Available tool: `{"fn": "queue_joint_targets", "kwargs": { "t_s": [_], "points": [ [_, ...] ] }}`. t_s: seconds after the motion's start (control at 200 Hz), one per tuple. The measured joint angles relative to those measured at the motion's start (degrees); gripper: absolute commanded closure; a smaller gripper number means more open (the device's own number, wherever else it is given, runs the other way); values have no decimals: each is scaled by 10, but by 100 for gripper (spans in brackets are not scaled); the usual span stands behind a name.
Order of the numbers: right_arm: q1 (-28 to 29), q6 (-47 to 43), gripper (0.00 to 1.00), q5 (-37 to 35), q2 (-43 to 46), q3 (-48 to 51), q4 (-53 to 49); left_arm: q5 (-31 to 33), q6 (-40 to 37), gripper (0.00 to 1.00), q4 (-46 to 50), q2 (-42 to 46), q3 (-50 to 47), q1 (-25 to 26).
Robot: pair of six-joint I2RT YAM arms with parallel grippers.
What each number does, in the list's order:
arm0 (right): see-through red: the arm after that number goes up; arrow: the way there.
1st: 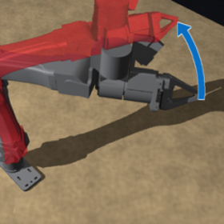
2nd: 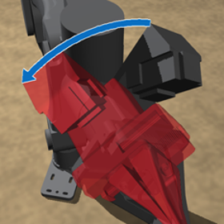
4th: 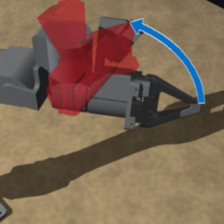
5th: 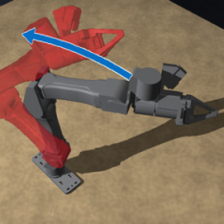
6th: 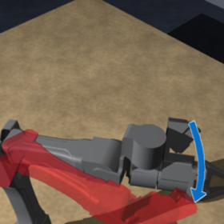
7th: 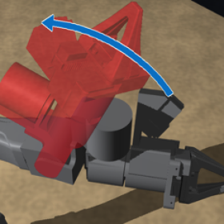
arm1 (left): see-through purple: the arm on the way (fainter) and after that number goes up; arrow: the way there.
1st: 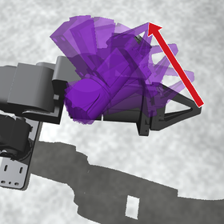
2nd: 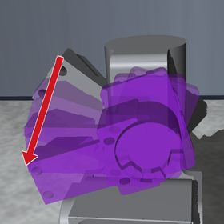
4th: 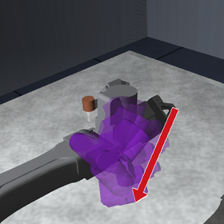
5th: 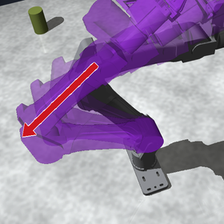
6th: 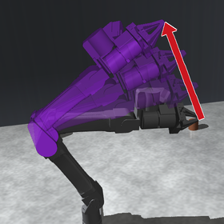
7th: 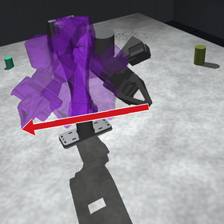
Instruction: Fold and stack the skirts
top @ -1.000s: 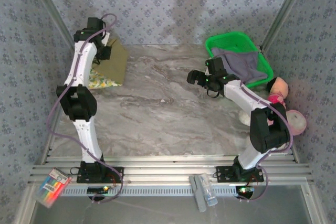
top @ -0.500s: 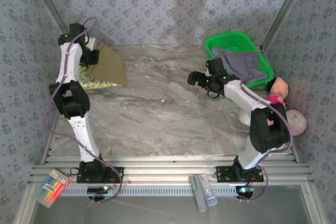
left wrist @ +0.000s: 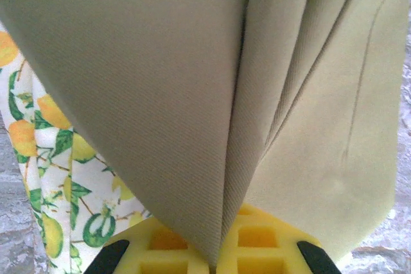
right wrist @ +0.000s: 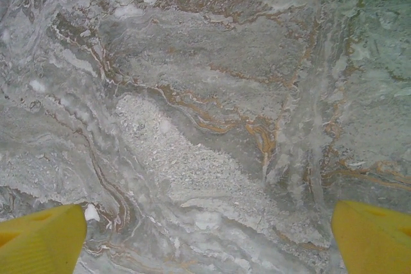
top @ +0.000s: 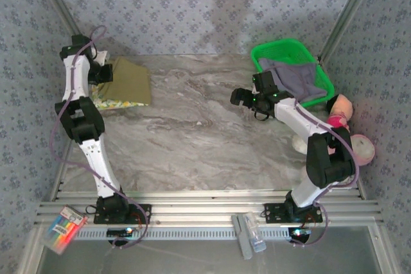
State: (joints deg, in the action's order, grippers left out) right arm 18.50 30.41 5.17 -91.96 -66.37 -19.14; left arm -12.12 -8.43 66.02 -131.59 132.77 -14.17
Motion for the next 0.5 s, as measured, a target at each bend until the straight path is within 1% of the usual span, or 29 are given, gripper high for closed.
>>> {"fn": "queue_joint_targets", "kwargs": {
  "t_s": [0.245,0.485,0.5],
  "points": [
    [0,0,0,-10,11,0,-6,-2,-11,100,5,-29,21,-18],
    [0,0,0,-17,14,0,-13,1,-12,100,7,-41,25,-23],
    [0,0,0,-17,14,0,-13,3,-12,99,7,-41,25,-23]
  ]
}}
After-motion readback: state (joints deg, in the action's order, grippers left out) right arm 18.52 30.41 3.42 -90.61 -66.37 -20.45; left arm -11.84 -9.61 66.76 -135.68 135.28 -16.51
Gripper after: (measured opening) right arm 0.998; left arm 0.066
